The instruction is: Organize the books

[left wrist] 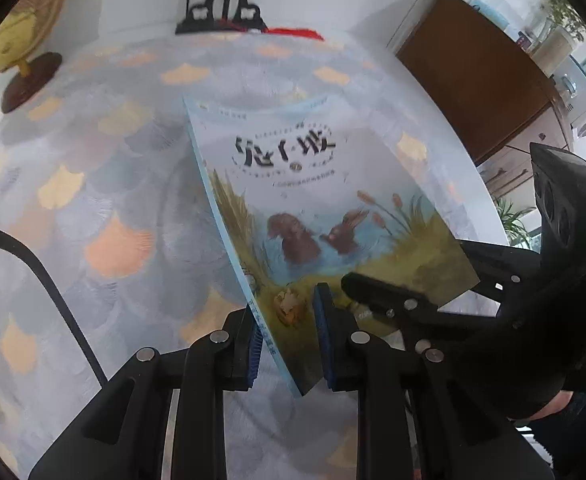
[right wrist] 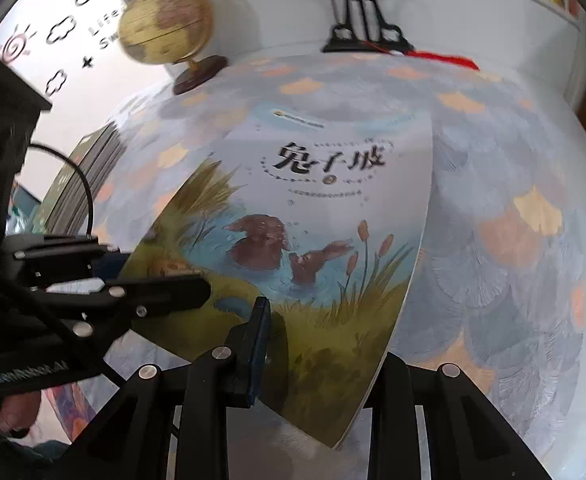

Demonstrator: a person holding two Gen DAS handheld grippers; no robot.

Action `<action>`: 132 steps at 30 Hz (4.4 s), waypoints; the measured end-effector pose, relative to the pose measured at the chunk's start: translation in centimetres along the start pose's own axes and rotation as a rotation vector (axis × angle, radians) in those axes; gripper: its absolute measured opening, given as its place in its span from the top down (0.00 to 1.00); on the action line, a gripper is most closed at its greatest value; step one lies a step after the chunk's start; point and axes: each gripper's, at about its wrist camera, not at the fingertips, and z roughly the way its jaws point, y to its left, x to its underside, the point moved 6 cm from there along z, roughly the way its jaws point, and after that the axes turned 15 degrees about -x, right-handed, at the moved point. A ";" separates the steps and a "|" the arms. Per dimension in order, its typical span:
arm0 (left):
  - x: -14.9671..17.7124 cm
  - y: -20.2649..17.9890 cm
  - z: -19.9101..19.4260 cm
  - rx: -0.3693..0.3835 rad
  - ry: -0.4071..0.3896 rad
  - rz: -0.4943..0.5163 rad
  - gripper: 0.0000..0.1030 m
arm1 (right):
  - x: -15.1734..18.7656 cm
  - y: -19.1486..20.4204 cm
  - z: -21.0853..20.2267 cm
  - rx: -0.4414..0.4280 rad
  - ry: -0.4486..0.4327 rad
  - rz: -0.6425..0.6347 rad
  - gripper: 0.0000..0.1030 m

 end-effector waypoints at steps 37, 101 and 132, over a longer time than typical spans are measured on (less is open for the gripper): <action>6.1 31.3 -16.5 -0.165 -0.286 -0.231 0.81 | -9.2 31.7 7.7 -0.022 -0.167 -0.457 0.72; 1.8 24.9 -18.5 -0.340 -0.280 -0.097 0.69 | -8.8 23.0 -5.6 0.372 -0.211 0.096 0.23; -0.3 13.2 -23.6 -0.447 -0.400 -0.299 0.25 | -6.6 17.7 -18.7 0.488 -0.475 0.040 0.19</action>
